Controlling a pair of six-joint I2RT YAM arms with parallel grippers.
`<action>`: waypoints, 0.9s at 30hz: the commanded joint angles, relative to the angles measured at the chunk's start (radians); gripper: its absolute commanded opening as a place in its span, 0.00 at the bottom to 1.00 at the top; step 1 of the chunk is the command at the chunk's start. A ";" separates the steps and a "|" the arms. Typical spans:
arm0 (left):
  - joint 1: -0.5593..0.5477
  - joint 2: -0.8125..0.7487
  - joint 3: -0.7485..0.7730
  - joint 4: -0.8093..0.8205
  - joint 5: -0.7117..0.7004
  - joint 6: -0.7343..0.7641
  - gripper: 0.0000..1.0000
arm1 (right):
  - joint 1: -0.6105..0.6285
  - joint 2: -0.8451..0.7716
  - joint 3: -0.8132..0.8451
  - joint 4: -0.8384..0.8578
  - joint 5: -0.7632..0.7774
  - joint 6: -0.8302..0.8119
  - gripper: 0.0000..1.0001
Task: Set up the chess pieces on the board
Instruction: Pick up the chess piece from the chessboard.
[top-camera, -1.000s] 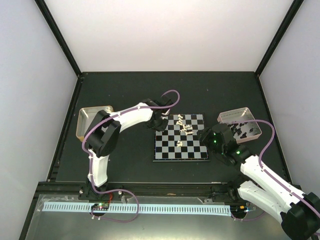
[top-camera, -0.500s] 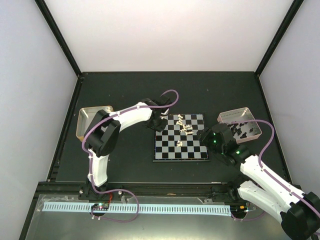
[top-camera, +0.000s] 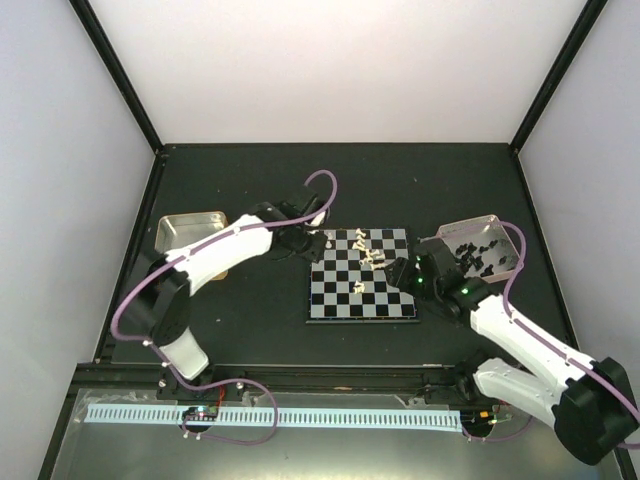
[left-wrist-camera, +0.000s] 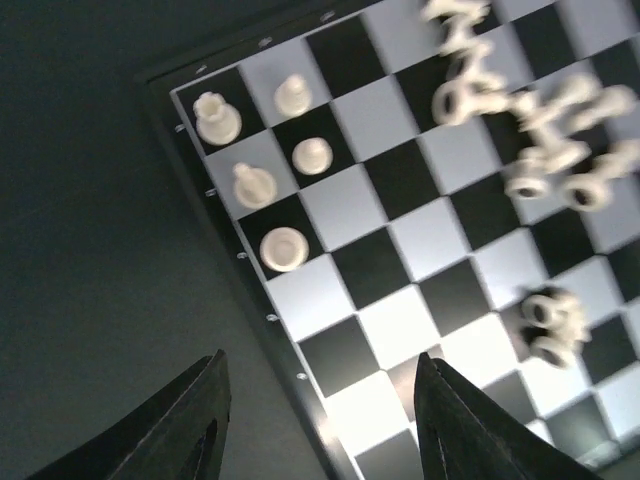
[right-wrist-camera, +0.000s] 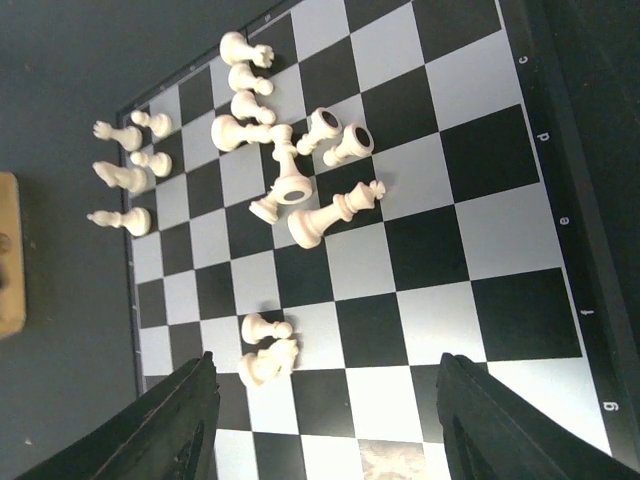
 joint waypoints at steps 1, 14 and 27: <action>-0.031 -0.124 -0.094 0.157 0.141 -0.011 0.52 | -0.003 0.061 0.059 -0.042 -0.010 -0.119 0.60; -0.231 0.037 -0.046 0.197 0.235 0.046 0.41 | -0.004 0.041 -0.020 -0.016 0.031 -0.009 0.57; -0.247 0.208 0.082 0.077 0.158 0.051 0.39 | -0.005 0.001 -0.030 -0.036 0.048 0.007 0.56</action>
